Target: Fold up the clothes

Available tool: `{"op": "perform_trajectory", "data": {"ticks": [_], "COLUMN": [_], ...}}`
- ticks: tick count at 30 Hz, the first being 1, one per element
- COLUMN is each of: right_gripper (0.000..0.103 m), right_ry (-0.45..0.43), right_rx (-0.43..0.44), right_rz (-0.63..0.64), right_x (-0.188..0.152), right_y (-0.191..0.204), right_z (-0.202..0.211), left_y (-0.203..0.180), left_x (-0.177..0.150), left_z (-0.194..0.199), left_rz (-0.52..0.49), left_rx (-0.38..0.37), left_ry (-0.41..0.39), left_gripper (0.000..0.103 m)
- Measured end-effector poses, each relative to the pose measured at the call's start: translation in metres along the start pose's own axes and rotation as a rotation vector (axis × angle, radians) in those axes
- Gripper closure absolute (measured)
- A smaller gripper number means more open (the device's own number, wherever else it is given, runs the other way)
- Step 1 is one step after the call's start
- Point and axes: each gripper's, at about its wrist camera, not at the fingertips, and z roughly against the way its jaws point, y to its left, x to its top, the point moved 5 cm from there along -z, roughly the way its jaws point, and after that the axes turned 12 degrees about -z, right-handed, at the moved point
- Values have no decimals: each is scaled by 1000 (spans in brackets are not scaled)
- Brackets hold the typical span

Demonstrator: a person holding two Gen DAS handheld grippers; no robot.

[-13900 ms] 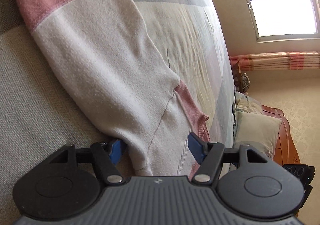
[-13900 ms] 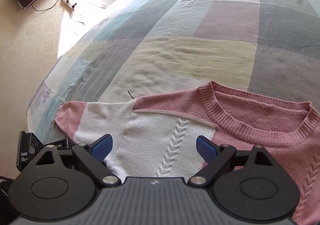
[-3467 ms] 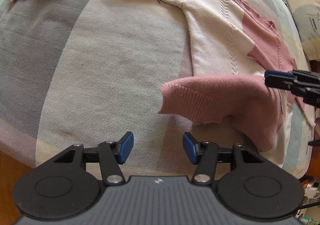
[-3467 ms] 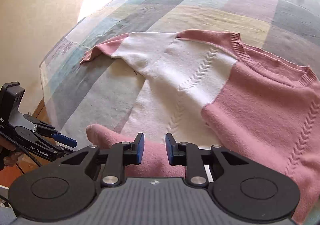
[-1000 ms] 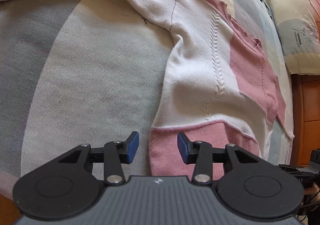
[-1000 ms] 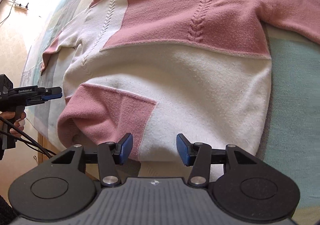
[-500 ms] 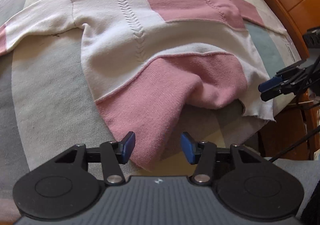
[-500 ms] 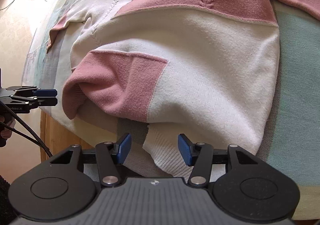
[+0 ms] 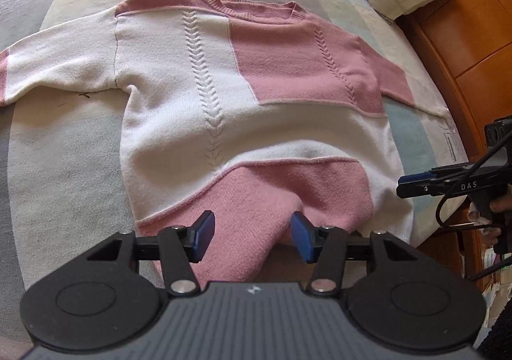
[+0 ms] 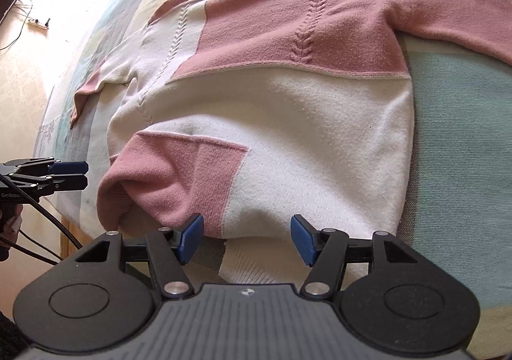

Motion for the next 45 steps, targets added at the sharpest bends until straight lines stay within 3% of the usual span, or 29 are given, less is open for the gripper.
{"op": "perform_trajectory", "data": {"ticks": [6, 11, 14, 18, 22, 26, 27, 28, 30, 34, 37, 41, 45], "right_gripper": [35, 35, 33, 32, 32, 30, 22, 14, 8, 5, 7, 7, 7], "right_ry": [-135, -232, -282, -296, -294, -325, -347, -355, -355, -346, -331, -331, -326], "right_rx": [-85, -155, -187, -236, -290, -327, -327, -324, -318, -315, -297, -256, -230], "right_rz": [-42, 25, 132, 215, 184, 141, 139, 134, 123, 127, 105, 92, 101], "right_x": [25, 78, 123, 179, 218, 238, 242, 244, 248, 246, 240, 226, 214], "right_y": [15, 51, 86, 113, 118, 107, 107, 107, 109, 112, 115, 124, 139], "right_z": [-2, -11, -28, -67, -110, -139, -143, -146, -150, -150, -141, -128, -125], "left_y": [40, 74, 89, 115, 133, 151, 155, 155, 157, 160, 162, 170, 188], "left_x": [24, 77, 115, 158, 179, 200, 206, 207, 209, 214, 190, 120, 41], "left_z": [-4, -13, -29, -68, -103, -134, -137, -134, -128, -117, -90, -40, -7], "left_rz": [41, -78, -111, -27, 54, 83, 90, 97, 111, 140, 174, 258, 351], "left_rx": [-17, 90, 103, 79, 50, 130, 143, 137, 125, 102, 78, 101, 194], "left_ry": [-74, -147, -198, -222, -255, -266, -286, -286, -286, -285, -293, -295, -233], "left_gripper": [51, 50, 49, 49, 49, 49, 48, 47, 45, 44, 44, 41, 36]}}
